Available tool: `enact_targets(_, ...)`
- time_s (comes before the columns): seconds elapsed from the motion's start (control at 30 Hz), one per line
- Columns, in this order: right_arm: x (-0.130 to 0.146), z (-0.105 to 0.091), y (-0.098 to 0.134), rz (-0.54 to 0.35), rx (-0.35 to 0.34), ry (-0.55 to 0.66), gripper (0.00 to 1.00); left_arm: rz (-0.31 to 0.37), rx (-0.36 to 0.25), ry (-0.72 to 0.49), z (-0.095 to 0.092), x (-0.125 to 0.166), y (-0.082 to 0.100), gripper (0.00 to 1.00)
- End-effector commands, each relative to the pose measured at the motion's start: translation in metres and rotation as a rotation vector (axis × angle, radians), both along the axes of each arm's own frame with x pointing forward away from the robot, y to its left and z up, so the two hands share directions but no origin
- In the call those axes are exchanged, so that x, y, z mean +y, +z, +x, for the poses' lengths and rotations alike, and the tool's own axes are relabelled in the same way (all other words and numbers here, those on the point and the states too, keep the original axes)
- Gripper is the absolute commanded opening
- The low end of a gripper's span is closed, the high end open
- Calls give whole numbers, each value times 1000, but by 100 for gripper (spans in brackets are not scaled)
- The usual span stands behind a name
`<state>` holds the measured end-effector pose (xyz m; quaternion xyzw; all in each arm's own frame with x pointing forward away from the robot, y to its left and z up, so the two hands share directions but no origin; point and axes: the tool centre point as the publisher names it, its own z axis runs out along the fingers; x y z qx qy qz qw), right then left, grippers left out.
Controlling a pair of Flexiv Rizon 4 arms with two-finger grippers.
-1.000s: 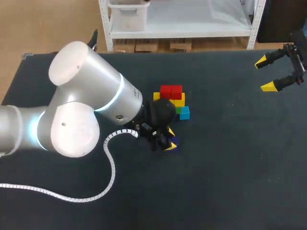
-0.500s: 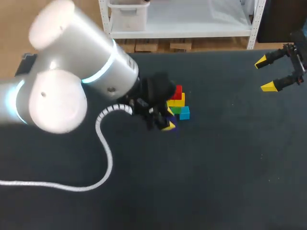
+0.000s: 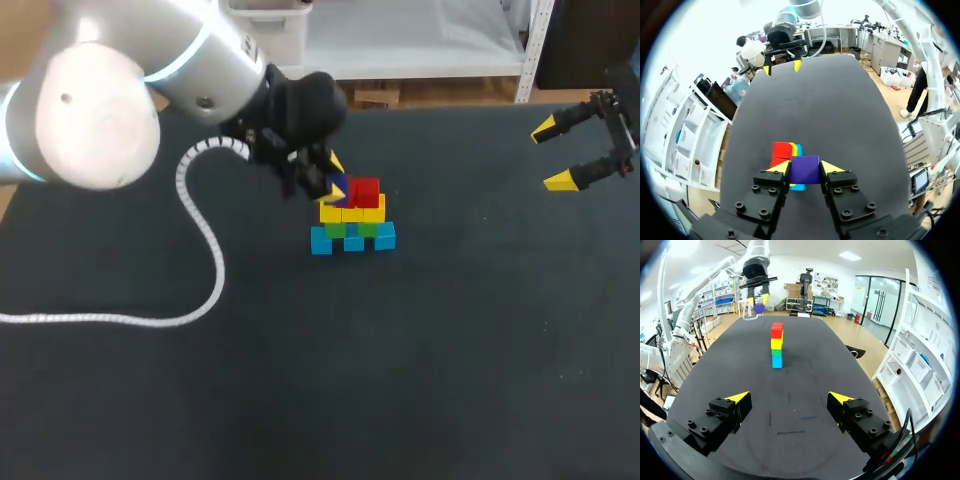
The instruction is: Place the blue cubes, place green cubes on the blue cubes, place the yellow cubes on the green cubes, then place the red cubes on the yellow cubes, and place purple cube on the red cubes.
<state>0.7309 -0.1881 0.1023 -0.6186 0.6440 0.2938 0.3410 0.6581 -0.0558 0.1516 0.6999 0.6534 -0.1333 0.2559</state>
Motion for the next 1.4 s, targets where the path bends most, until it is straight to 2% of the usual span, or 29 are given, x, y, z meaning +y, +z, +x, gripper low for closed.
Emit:
enact_targets(0.03, 0, 0, 0, 1, -1, 0, 100, 4, 32, -54, 29, -16, -5, 0)
enact_targets(0.2, 0, 0, 0, 1, -1, 0, 100, -6, 59, -83, 39, -23, -11, 0)
enact_targets(0.6, 0, 0, 0, 1, -1, 0, 100, -22, 94, -113, 43, -27, -23, 0)
enact_targets(1.4, 0, 0, 0, 1, -1, 0, 100, -30, 98, -98, 51, -25, -30, 0)
